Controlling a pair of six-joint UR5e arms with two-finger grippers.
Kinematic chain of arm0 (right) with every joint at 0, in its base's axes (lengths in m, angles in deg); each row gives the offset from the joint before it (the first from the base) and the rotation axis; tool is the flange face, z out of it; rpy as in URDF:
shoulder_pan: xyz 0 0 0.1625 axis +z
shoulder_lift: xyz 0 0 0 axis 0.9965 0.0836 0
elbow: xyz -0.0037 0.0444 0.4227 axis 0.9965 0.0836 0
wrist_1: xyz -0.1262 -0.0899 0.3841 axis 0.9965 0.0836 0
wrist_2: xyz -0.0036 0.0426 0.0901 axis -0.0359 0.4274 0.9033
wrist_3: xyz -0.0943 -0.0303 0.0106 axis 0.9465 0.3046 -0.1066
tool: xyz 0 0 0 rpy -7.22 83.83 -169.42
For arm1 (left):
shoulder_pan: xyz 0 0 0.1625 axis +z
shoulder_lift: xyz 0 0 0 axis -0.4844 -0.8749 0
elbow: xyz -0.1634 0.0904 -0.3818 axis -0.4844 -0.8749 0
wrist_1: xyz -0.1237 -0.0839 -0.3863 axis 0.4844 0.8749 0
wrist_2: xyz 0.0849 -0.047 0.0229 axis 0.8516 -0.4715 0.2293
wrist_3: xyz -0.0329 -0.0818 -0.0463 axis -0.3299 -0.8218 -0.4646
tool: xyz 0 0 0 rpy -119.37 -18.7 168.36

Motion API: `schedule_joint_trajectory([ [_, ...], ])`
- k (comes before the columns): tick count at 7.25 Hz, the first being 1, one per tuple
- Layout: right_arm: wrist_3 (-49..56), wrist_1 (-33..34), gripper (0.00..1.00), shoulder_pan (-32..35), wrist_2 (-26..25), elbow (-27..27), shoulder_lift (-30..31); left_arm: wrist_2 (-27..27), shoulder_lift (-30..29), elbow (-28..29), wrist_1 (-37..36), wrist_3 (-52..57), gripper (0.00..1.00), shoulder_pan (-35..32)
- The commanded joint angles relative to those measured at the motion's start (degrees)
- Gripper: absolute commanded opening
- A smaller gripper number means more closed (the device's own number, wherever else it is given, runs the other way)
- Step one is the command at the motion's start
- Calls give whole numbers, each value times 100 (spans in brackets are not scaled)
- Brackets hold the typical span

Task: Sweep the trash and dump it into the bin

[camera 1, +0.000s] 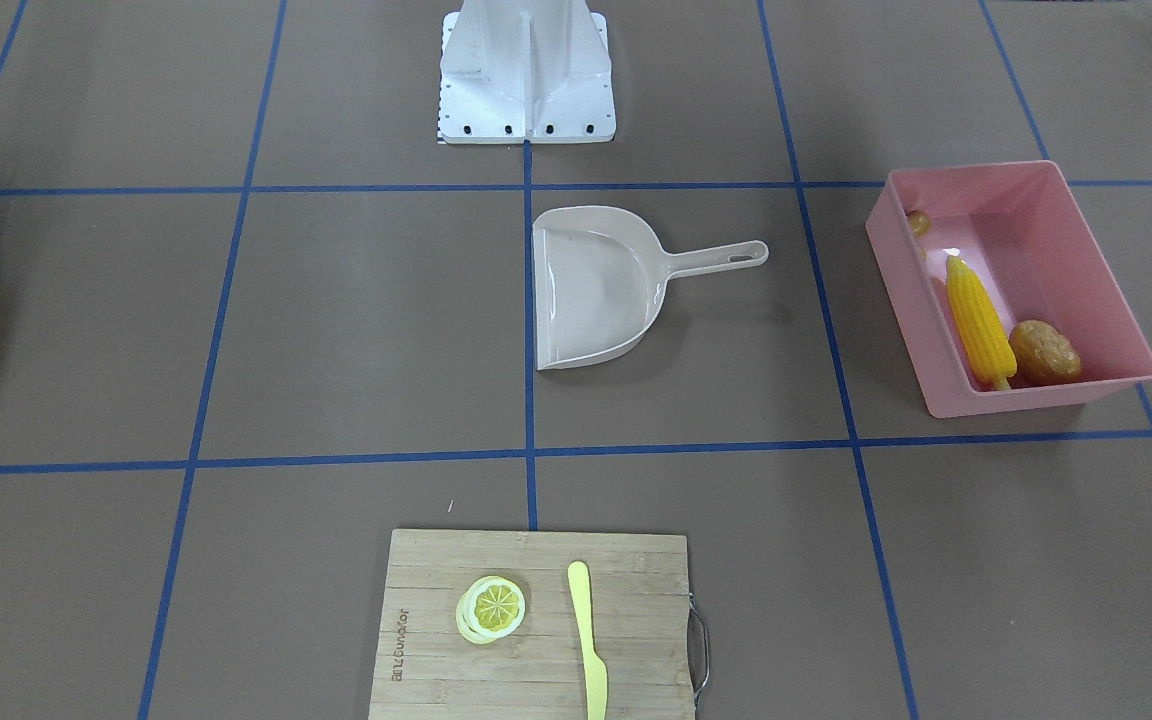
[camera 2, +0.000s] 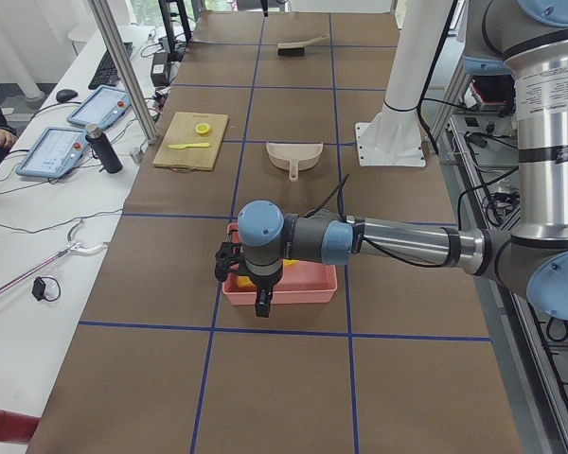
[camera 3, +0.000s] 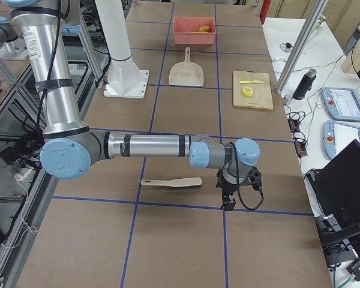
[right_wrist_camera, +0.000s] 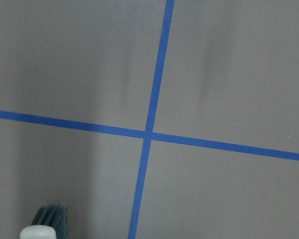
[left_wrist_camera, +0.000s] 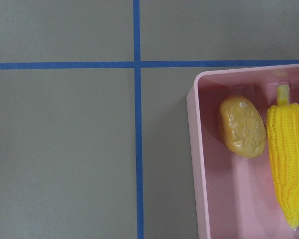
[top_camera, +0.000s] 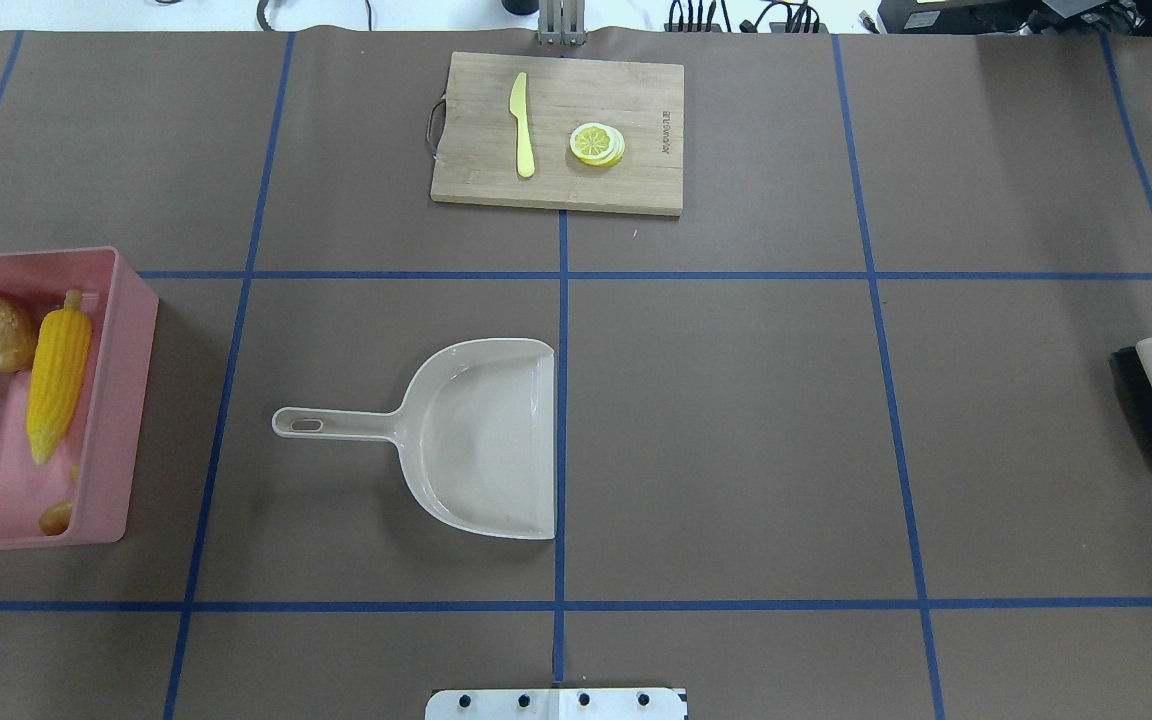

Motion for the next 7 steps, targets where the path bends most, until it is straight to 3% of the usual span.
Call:
schedule_joint_trajectory([
  [1,0,-1,100,-28,0,-13,0,-9,-86,-12,6,120,99,-4],
  [7,0,-1,100,-28,0,4,-9,9,-78,-48,6,94,99,-13],
])
